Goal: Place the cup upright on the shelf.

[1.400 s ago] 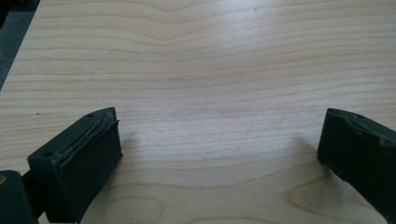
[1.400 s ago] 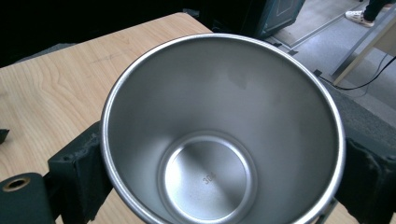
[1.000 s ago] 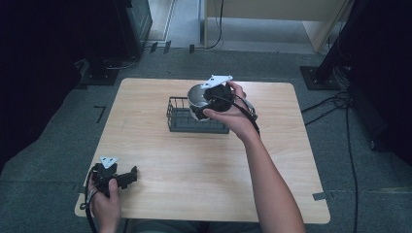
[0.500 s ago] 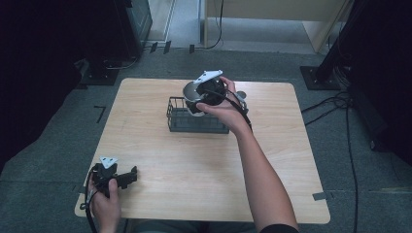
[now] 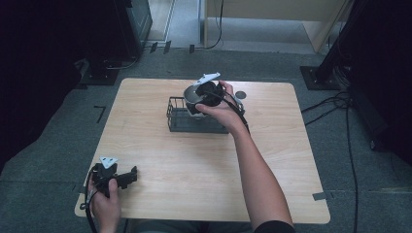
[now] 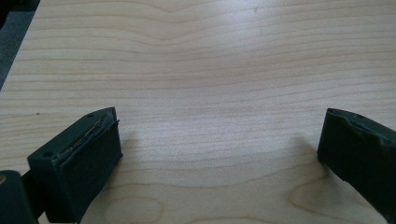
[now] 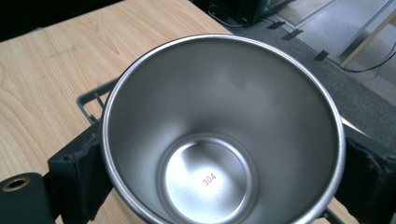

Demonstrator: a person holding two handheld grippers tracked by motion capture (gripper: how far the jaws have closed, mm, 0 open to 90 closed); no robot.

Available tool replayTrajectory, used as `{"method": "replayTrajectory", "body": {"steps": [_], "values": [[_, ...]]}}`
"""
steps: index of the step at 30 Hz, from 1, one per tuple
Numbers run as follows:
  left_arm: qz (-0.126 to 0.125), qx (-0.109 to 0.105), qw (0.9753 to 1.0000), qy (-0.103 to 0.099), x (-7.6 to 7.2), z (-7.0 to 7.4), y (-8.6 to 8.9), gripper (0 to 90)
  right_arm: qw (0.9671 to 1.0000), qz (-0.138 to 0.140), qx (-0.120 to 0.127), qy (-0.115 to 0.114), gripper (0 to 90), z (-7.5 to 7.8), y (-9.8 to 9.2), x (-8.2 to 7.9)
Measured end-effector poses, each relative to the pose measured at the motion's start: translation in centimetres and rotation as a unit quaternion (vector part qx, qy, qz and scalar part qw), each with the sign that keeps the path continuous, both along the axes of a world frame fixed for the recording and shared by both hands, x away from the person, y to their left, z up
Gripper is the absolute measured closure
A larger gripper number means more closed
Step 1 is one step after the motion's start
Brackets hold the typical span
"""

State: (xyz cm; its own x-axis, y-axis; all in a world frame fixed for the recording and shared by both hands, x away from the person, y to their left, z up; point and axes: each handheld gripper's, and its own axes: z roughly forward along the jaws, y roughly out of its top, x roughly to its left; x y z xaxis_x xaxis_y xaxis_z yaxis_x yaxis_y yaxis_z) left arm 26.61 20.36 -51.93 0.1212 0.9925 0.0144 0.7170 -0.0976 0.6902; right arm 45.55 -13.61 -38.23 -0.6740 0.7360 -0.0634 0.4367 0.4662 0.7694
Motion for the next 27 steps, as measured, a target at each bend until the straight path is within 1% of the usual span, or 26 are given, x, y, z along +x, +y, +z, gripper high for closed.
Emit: {"method": "replayTrajectory", "body": {"steps": [6,8,12,17,18,22,23,24,25,27], "values": [[0.0,0.0,1.0,0.0,0.0,0.0,0.0,0.0,0.9999,-0.006,-0.001,0.016,6.6,-1.1,-0.1,0.4],[0.0,0.0,1.0,0.0,0.0,0.0,0.0,0.0,0.9998,-0.01,-0.001,0.02,6.6,-1.3,-0.1,0.5],[0.0,0.0,1.0,0.0,0.0,0.0,0.0,0.0,0.9997,-0.008,-0.001,0.024,6.6,-1.7,-0.2,0.5],[0.0,0.0,1.0,0.0,0.0,0.0,0.0,0.0,0.9992,-0.016,-0.004,0.036,6.3,-2.4,-0.2,0.6],[0.0,0.0,1.0,0.0,0.0,0.0,0.0,0.0,0.9992,-0.019,0.003,0.036,6.3,-2.4,-0.3,0.6],[0.0,0.0,1.0,0.0,0.0,0.0,0.0,0.0,0.9988,-0.027,0.008,0.04,5.9,-2.5,-0.5,0.5],[0.0,0.0,1.0,0.0,0.0,0.0,0.0,0.0,0.9987,-0.03,0.009,0.04,4.9,-2.4,-0.5,0.4],[0.0,0.0,1.0,0.0,0.0,0.0,0.0,0.0,0.9985,-0.033,0.013,0.041,2.0,-2.3,-0.5,0.4],[0.0,0.0,1.0,0.0,0.0,0.0,0.0,0.0,0.9983,-0.033,0.02,0.043,0.0,-2.2,-0.6,0.4],[0.0,0.0,1.0,0.0,0.0,0.0,0.0,0.0,0.9983,-0.034,0.027,0.039,0.0,-1.8,-0.7,0.2]]}}
